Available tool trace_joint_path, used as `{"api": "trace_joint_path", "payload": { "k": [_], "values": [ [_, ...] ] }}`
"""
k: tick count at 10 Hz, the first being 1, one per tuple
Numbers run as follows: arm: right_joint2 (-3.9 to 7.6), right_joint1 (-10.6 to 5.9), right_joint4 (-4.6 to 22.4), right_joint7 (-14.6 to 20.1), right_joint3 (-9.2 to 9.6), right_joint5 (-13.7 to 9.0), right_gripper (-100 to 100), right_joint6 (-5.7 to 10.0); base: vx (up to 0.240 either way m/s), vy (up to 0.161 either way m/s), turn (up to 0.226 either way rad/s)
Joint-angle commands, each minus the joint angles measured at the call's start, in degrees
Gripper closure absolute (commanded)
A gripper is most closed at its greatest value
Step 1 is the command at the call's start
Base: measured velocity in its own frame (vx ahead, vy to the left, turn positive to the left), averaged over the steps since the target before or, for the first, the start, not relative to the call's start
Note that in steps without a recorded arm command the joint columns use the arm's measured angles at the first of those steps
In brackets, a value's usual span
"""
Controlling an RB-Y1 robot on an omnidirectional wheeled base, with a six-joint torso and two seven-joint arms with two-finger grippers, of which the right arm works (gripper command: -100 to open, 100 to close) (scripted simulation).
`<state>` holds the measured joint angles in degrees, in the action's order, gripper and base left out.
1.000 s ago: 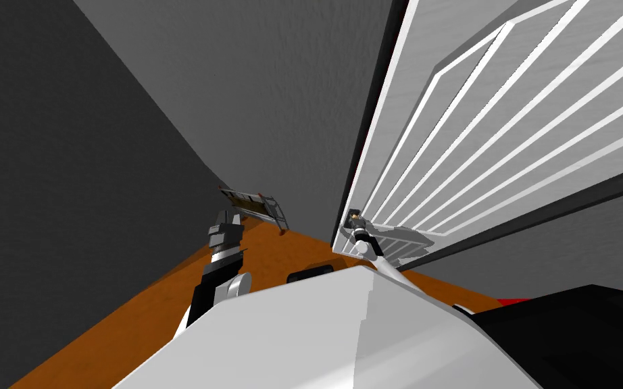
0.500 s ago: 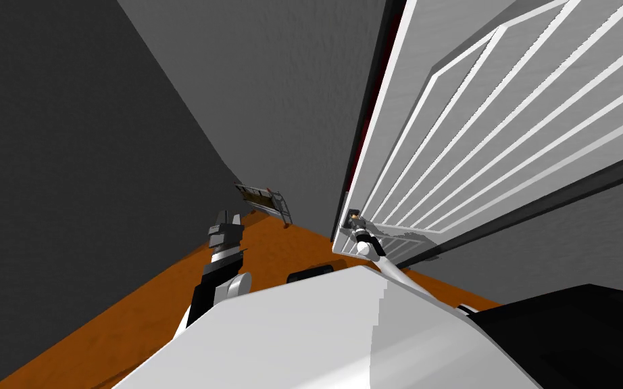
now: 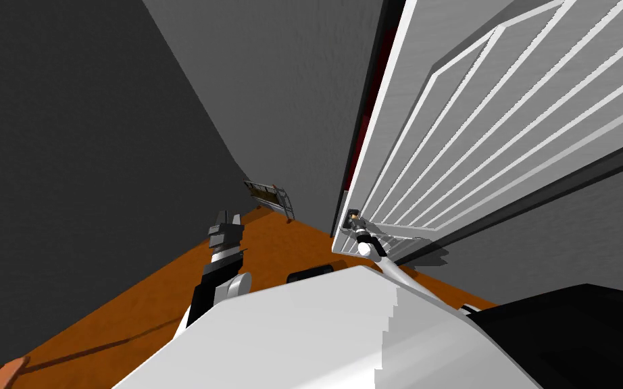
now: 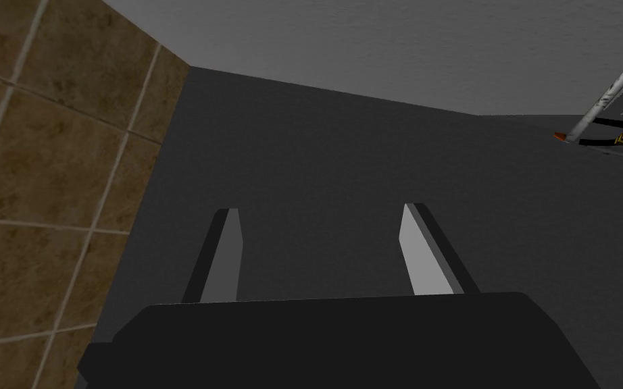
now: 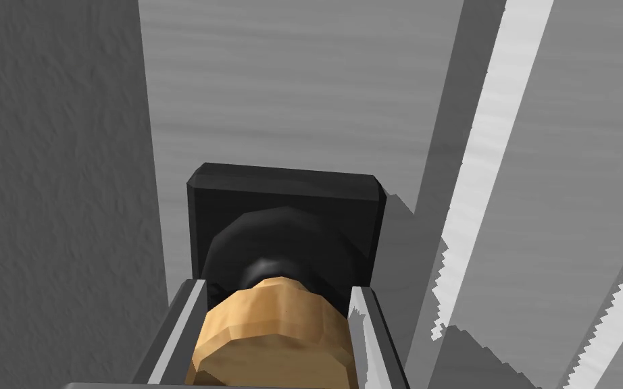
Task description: Pull the door open
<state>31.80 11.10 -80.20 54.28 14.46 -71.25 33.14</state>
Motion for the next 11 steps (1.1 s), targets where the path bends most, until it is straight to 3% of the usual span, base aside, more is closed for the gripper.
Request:
{"api": "trace_joint_path", "payload": {
  "k": [1,6,7,11],
  "values": [
    [0.89,0.64,-0.69,1.07,1.1,0.34,100,0.17,-0.265,-0.063,0.148],
    [3.53,1.64,-1.89,4.08,3.6,1.39,100,1.18,-0.242,-0.047,0.143],
    [3.19,1.48,-1.7,3.56,3.3,1.24,100,0.95,-0.102,-0.011,0.028],
    [5.52,2.43,-2.52,6.1,5.63,2.08,100,2.23,-0.212,-0.043,0.132]
  ]
}}
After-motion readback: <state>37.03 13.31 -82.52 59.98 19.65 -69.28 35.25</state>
